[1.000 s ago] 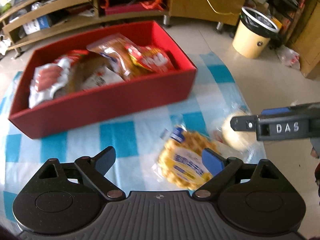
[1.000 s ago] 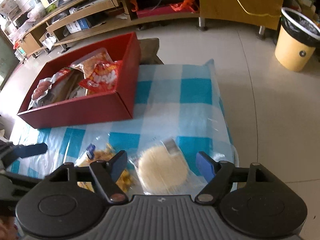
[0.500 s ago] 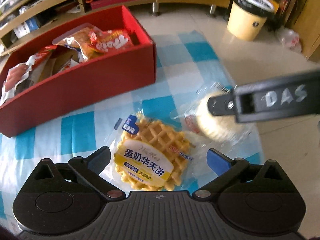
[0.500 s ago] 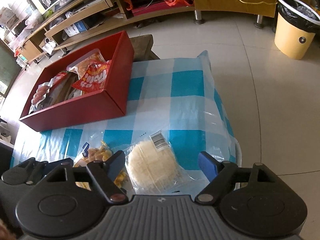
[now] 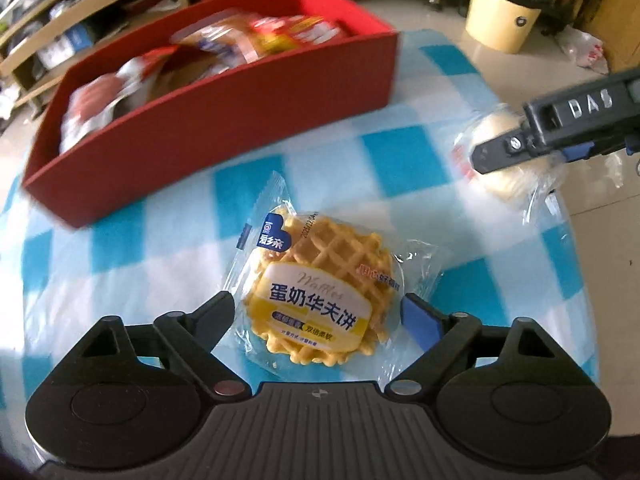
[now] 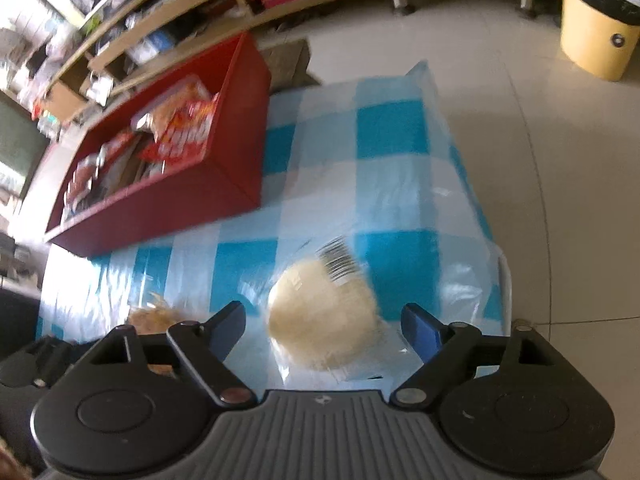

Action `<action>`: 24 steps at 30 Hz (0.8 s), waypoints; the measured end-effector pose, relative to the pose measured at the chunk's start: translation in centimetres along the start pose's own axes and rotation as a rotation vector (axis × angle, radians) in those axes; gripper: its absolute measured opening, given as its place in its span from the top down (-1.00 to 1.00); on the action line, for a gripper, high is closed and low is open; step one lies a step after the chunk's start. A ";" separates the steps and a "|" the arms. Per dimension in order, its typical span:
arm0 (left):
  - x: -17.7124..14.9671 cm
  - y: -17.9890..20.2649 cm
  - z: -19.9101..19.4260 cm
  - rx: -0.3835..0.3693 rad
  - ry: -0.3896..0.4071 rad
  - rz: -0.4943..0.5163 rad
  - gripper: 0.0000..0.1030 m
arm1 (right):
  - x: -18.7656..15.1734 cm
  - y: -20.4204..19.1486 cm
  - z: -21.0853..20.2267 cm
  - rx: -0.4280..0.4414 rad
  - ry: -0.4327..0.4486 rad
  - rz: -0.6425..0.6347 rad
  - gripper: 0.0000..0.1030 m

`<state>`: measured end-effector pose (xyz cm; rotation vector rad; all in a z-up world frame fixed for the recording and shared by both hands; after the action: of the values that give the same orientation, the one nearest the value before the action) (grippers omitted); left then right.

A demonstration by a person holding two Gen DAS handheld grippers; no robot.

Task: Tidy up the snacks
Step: 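Grasp the round white bread pack with the right tool while the left tool moves over the waffle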

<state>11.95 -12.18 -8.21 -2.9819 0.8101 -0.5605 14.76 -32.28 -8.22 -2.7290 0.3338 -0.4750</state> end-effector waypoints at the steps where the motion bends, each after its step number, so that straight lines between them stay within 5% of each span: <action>1: -0.4 -0.5 -0.2 0.000 -0.005 0.000 -0.75 | -0.3 -0.4 0.3 -0.007 -0.009 -0.016 -0.59; 7: -1.7 -3.5 -1.8 -0.053 -0.015 -0.124 -0.81 | -2.0 -3.3 1.0 -0.070 -0.047 -0.171 -0.59; 12: -1.1 -5.3 -2.5 -0.095 0.017 -0.299 -1.00 | -0.8 -2.0 0.5 -0.093 -0.005 -0.081 -0.61; 17: -0.5 -5.1 -1.0 -0.082 -0.028 -0.422 -1.00 | 0.5 -1.2 1.5 -0.051 0.010 0.044 -0.77; 24: 0.5 -3.6 1.1 0.009 -0.043 -0.424 -1.00 | -0.5 -4.3 2.7 -0.161 0.066 -0.161 -0.72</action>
<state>14.53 -9.39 -8.71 -3.1525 0.1642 -0.4965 16.01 -27.45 -9.11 -2.9160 0.1765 -0.6074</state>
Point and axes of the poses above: each gripper's, at about its wrist camera, not at the fingertips, and z roughly the way its jaws point, y to its right, x to its top, the point moved 1 cm from there along z, roughly the way its jaws point, and after that the axes turned 6 degrees about z, right-handed, at the moved point
